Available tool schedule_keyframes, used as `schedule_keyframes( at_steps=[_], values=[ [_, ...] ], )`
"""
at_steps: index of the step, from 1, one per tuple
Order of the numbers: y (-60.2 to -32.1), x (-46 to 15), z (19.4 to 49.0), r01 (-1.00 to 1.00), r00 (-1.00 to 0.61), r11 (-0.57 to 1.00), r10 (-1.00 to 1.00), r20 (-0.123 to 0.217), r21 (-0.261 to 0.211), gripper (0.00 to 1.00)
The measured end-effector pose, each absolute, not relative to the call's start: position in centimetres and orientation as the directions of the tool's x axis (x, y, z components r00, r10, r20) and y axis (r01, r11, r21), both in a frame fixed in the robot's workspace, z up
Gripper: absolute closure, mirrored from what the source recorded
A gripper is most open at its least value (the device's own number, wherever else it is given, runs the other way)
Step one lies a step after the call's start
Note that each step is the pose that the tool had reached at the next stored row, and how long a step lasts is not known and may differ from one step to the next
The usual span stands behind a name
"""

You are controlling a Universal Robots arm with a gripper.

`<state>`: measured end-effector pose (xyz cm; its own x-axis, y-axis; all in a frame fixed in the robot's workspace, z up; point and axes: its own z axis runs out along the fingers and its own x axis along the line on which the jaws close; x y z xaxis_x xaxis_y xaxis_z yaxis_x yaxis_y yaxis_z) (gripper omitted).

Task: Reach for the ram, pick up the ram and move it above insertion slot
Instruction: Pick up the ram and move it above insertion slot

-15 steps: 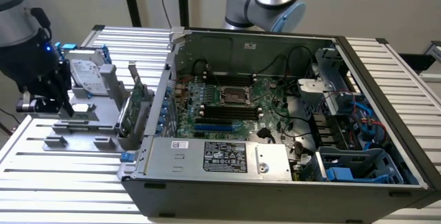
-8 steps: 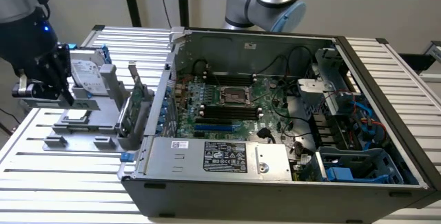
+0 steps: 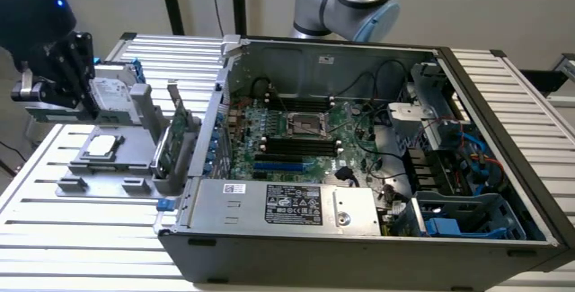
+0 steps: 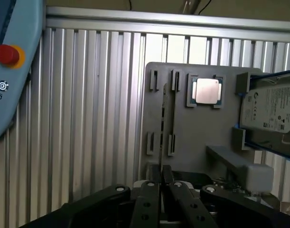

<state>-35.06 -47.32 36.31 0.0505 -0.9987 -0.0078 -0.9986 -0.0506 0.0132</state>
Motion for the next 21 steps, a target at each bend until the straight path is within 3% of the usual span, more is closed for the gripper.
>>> schedule_keyframes(
  at_steps=[21],
  values=[
    [-47.2, -31.0, 45.7, -0.998, 0.068, -0.068, -0.998, -0.008, 0.013, 0.86]
  ],
)
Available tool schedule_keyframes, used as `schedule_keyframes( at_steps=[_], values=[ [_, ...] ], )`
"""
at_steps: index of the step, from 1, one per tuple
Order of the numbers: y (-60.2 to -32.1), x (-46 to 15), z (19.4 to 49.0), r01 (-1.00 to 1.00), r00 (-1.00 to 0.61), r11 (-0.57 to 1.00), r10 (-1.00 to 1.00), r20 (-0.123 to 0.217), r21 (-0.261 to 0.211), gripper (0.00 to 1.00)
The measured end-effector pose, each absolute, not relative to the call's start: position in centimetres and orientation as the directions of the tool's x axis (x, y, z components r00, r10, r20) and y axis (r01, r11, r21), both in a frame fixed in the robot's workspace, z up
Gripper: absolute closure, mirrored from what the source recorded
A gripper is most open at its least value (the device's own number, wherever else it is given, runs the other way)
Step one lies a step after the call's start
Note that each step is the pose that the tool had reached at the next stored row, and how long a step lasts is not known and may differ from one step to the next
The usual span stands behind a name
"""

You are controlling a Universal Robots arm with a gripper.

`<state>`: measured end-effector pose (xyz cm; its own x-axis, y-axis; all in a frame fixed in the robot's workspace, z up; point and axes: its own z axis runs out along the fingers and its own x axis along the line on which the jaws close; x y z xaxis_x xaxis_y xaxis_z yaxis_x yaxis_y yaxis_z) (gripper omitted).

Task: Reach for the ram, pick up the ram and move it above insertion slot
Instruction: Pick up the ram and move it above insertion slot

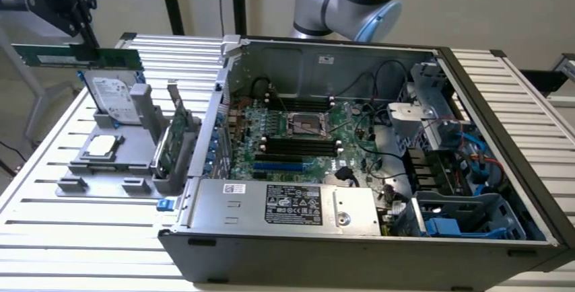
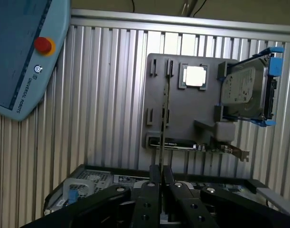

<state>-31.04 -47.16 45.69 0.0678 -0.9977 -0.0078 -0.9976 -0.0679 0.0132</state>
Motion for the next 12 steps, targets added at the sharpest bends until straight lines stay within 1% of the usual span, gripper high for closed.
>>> schedule_keyframes(
  at_steps=[4, 12],
  values=[
    [-47.2, -30.2, 46.8, -0.997, 0.077, -0.077, -0.997, -0.008, 0.013, 0.86],
    [-47.2, -27.1, 47.0, -0.996, 0.085, -0.085, -0.996, -0.017, 0.012, 0.86]
  ],
)
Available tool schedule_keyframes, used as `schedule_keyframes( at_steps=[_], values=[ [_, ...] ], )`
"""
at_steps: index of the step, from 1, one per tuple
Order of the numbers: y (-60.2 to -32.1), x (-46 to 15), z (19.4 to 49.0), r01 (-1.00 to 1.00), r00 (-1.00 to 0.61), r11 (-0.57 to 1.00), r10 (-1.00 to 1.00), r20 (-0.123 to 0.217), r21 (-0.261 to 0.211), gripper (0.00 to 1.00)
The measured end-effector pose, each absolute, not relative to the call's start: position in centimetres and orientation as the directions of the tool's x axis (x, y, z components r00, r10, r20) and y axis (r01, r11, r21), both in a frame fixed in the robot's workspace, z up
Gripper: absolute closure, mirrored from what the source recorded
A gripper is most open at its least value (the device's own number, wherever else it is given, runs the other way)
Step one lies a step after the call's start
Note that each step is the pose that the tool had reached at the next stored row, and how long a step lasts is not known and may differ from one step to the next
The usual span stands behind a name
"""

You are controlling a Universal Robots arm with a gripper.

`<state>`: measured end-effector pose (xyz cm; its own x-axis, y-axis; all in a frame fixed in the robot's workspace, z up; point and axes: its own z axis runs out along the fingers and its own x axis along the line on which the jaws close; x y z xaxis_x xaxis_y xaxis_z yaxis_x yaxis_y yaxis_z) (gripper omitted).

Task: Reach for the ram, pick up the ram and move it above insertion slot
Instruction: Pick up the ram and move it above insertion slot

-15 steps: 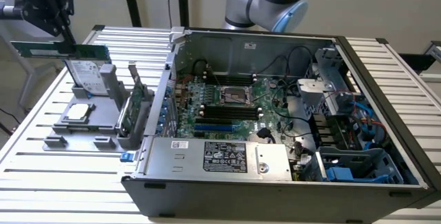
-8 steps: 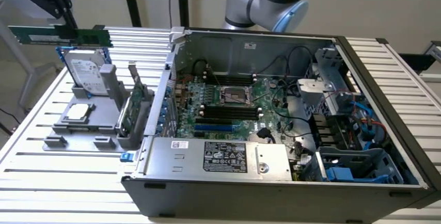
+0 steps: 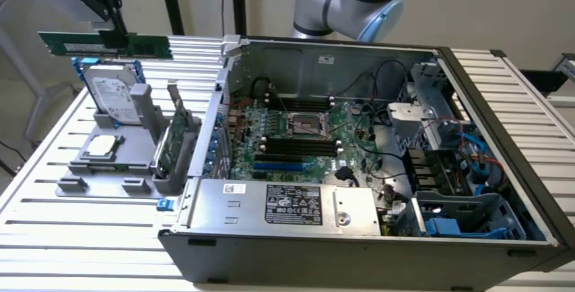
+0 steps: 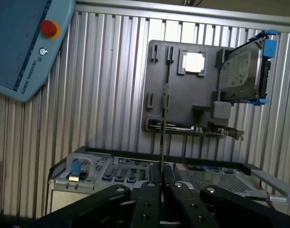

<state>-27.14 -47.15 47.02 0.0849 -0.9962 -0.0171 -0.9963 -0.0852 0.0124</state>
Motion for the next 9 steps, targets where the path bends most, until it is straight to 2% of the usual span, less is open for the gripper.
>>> schedule_keyframes(
  at_steps=[9],
  values=[
    [-47.1, -23.0, 47.0, -0.996, 0.085, -0.086, -0.996, -0.023, 0.012, 0.86]
  ],
)
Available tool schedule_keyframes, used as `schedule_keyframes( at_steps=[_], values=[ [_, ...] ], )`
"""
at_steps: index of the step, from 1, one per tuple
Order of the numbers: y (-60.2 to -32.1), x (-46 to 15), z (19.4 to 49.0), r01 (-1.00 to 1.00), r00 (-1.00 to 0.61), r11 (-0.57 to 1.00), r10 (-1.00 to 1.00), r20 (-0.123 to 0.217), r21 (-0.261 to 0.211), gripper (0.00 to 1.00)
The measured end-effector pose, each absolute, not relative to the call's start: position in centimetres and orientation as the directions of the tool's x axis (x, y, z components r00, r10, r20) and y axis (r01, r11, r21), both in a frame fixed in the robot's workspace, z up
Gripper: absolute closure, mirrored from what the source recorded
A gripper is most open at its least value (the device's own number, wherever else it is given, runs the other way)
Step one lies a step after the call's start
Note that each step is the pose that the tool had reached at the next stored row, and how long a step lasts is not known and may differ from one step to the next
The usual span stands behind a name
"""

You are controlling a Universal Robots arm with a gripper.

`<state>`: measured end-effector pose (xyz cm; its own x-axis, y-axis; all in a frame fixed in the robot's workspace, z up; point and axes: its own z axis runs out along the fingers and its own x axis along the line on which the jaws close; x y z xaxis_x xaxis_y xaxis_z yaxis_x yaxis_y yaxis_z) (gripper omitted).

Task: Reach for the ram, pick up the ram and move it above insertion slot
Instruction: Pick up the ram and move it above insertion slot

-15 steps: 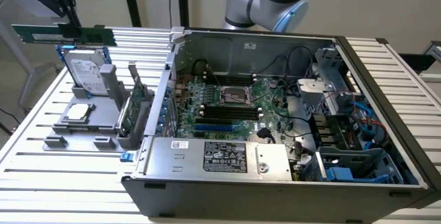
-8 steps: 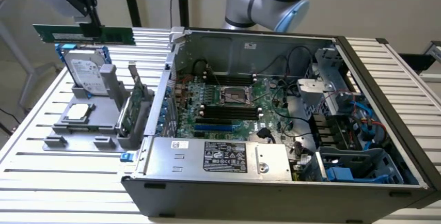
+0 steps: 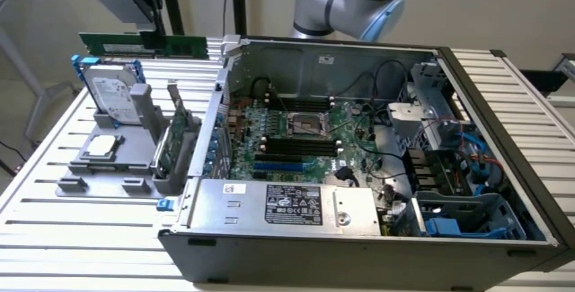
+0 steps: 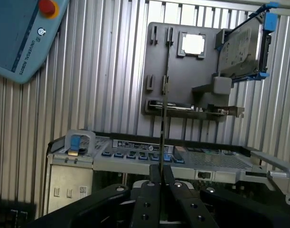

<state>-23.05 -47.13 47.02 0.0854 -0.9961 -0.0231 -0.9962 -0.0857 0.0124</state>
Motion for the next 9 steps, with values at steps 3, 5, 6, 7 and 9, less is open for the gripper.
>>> schedule_keyframes(
  at_steps=[3, 5, 6, 7, 9],
  values=[
    [-47.1, -21.7, 47.0, -0.996, 0.085, -0.086, -0.996, -0.023, 0.013, 0.86],
    [-47.0, -20.8, 47.0, -0.996, 0.085, -0.086, -0.996, -0.023, 0.013, 0.86],
    [-47.0, -20.3, 47.0, -0.996, 0.085, -0.086, -0.996, -0.023, 0.013, 0.86],
    [-46.9, -19.9, 46.9, -0.996, 0.085, -0.086, -0.996, -0.023, 0.013, 0.86],
    [-46.8, -18.9, 46.9, -0.996, 0.085, -0.086, -0.996, -0.023, 0.013, 0.86]
  ],
)
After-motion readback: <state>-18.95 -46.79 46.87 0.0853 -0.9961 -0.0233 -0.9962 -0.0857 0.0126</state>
